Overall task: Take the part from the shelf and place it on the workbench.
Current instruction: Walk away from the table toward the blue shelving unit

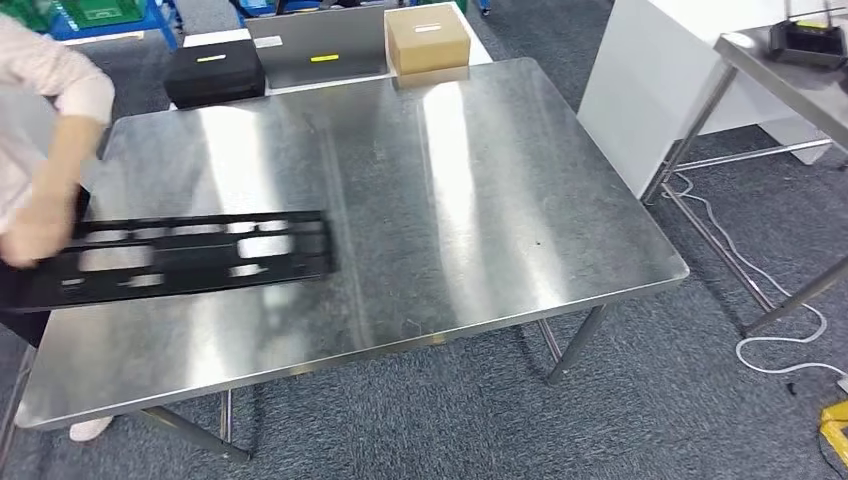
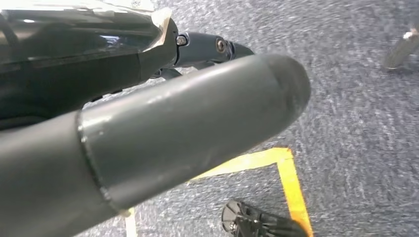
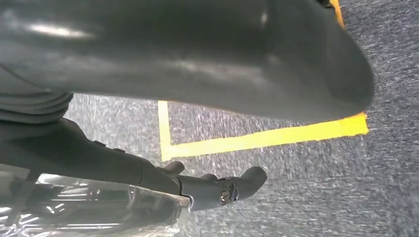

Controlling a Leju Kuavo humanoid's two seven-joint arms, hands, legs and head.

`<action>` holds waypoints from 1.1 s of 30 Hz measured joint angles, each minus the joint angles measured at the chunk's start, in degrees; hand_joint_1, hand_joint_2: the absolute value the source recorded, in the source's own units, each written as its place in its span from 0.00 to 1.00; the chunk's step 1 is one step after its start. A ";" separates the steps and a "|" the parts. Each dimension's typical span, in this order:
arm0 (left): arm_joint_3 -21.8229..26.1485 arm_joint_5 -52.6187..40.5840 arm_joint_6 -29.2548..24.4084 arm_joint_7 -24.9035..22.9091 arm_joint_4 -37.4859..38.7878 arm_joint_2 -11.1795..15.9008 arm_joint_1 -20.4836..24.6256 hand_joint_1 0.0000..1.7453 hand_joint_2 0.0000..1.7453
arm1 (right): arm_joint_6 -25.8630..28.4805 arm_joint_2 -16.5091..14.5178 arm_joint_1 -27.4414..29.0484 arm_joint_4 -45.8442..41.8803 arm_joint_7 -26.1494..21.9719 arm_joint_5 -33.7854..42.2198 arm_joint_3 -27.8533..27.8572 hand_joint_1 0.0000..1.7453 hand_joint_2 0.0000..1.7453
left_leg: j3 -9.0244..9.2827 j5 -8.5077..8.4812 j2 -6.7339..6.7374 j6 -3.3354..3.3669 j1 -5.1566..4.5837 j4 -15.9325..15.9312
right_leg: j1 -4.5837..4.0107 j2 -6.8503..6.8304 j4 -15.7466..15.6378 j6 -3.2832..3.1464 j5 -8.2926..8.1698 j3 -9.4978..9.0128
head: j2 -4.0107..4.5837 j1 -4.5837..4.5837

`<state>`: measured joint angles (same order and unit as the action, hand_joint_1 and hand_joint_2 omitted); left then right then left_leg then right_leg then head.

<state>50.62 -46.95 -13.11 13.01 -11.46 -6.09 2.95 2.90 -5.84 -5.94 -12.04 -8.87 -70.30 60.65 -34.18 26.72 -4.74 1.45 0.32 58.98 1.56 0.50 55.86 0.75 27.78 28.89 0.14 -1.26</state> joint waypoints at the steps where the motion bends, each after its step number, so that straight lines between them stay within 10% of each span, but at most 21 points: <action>1: 0.00 -0.02 -0.03 0.03 0.02 -0.05 0.05 0.00 0.00 | 0.06 -0.06 0.08 0.00 0.01 -0.01 -0.07 0.00 0.00 | -1.33 1.71 1.72 -0.26 0.04 2.84 | 0.00 -0.66 -0.04 -0.31 -0.01 -0.04 | -0.01 -0.16; 5: 0.00 -0.01 -0.04 0.07 0.05 -0.25 0.12 0.00 0.00 | 0.27 -0.02 0.46 0.00 0.12 -0.18 -0.19 0.00 0.00 | -6.73 5.83 4.47 -1.16 0.56 13.35 | -0.37 -3.62 0.01 -0.95 0.33 -0.13 | 0.00 -0.42; 10: 0.03 0.04 -0.04 0.00 0.09 -0.46 0.30 0.00 0.00 | 0.37 -0.08 0.29 0.00 0.71 -0.48 -0.64 0.00 0.00 | 0.54 -0.54 8.90 -0.41 0.31 -0.30 | -0.87 -6.52 0.01 -0.02 1.25 -0.84 | -0.01 -0.35; 13: 0.02 -0.02 -0.01 -0.01 0.10 -0.67 0.37 0.00 0.00 | 0.38 -0.06 0.13 0.00 0.87 -0.45 -0.69 0.00 0.00 | 0.98 -0.40 7.81 0.54 -0.28 -1.50 | -1.35 -8.29 -0.09 1.00 1.84 -1.41 | -0.01 -0.15; 16: 0.03 -0.16 0.20 -0.03 0.15 -0.86 0.21 0.00 0.00 | 0.38 -0.01 -0.06 0.00 0.91 -0.40 -0.73 0.00 0.00 | 1.37 -0.90 5.78 1.68 -0.11 -2.19 | -1.09 -4.90 3.65 1.30 4.15 -0.17 | -0.01 0.00; 20: 0.04 -0.36 0.60 -0.08 0.17 -0.86 0.40 0.00 0.00 | 0.38 0.04 0.59 0.02 0.91 -0.31 -0.74 0.00 0.00 | 1.25 -0.99 2.42 2.31 -0.22 -2.16 | -0.82 -0.95 16.62 0.88 8.78 6.72 | -0.01 0.30; 24: 0.04 -0.52 0.98 -0.02 0.25 -0.89 0.27 0.00 0.00 | 0.40 0.28 0.65 0.03 0.90 -0.17 -0.74 0.00 0.00 | 1.25 -0.78 -0.88 1.96 -0.29 -1.62 | -0.46 1.52 5.45 2.67 2.58 2.75 | -0.01 0.35; 28: 0.04 -1.14 1.16 0.21 0.27 -0.74 0.14 0.00 0.00 | 0.44 0.31 0.63 0.04 0.91 0.21 -0.73 0.00 0.00 | 0.71 -0.63 -2.84 0.93 -0.45 -1.25 | -0.54 2.12 1.23 1.23 0.86 0.97 | -0.01 0.30; 33: -0.02 -1.56 1.67 0.27 0.33 -0.51 0.27 0.00 0.00 | 0.69 0.22 0.76 0.07 0.92 0.32 -0.72 0.00 0.00 | -3.99 4.85 3.18 -0.41 -0.11 8.41 | -0.25 -1.00 0.99 -0.73 0.84 0.36 | -0.01 -0.31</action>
<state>50.60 -48.51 -11.45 13.28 -11.13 -6.60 3.21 3.60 -5.62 -5.18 -11.98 -7.95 -69.98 59.93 -38.17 31.57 -1.55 1.04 0.21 67.39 1.31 -0.50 56.86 0.03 28.63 29.26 0.13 -1.57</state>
